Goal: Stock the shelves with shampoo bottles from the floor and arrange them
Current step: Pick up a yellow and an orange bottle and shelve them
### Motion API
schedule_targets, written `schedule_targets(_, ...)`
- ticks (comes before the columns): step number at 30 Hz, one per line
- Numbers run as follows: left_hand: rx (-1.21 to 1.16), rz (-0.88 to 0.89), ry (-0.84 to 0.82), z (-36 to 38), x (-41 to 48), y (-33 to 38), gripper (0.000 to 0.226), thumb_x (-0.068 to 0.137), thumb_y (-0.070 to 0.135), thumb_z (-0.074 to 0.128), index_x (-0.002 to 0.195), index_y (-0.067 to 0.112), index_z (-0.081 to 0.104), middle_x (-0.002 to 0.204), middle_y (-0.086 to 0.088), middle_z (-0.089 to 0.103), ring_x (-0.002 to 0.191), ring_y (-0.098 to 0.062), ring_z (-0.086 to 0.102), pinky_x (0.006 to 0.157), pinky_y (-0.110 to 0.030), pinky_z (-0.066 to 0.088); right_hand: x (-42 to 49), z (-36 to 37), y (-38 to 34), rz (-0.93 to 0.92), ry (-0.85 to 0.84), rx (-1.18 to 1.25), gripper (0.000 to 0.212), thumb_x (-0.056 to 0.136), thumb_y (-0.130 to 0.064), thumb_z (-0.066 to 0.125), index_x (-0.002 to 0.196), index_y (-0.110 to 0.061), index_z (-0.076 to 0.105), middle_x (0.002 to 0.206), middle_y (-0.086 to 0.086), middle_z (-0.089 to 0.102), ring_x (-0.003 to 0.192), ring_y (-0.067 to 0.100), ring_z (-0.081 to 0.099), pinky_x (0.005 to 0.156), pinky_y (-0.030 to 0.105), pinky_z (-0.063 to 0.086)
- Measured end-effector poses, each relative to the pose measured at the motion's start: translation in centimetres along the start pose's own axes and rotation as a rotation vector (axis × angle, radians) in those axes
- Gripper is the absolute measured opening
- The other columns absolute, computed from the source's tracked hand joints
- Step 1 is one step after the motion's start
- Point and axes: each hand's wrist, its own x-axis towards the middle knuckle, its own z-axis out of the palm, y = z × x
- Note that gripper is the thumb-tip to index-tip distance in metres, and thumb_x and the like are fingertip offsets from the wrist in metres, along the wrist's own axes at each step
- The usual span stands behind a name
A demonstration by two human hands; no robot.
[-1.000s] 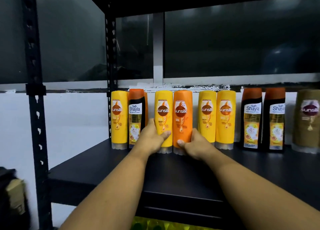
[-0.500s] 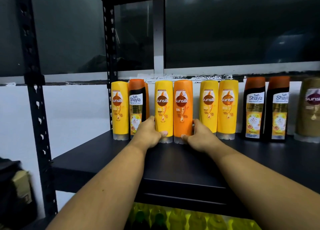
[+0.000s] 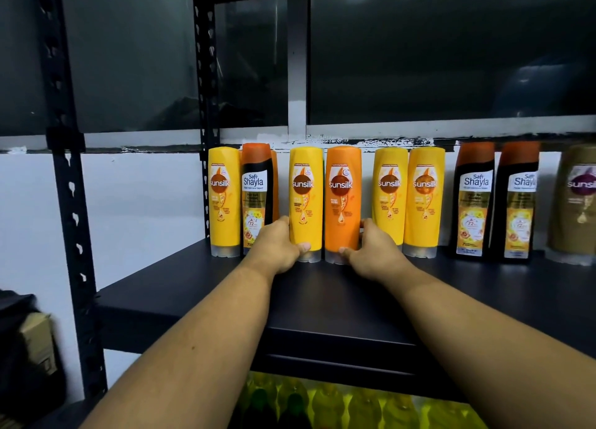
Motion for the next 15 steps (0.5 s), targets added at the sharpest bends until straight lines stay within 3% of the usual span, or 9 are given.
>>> schedule_targets(11, 0.135, 0.022, -0.077, -0.1, -0.9, 0.3, 0.055, 0.099, 0.035, 0.064, 0.145, 0.017, 0.04, 0.136, -0.009, 0.06, 0.123, -0.029, 0.058, 0.099, -0.038, 0.046, -0.6, -0.2, -0.2, 0.02, -0.041, -0.1, 0.057, 0.093, -0.032, 0.067, 0.139, -0.013, 0.038, 0.139, 0.013, 0.055, 0.126, 0.034, 0.054, 0.103, 0.045, 0.047)
schedule_targets(15, 0.251, 0.053, -0.196, -1.3, -3.4, 0.6, 0.071, 0.099, 0.04, 0.06, 0.156, 0.024, 0.022, 0.136, -0.009, 0.059, 0.124, -0.028, 0.057, 0.104, -0.038, 0.047, -3.1, -1.3, -0.9, -0.026, -0.155, -0.254, 0.062, 0.093, -0.04, 0.064, 0.141, -0.016, 0.033, 0.137, 0.012, 0.054, 0.125, 0.032, 0.053, 0.103, 0.041, 0.046)
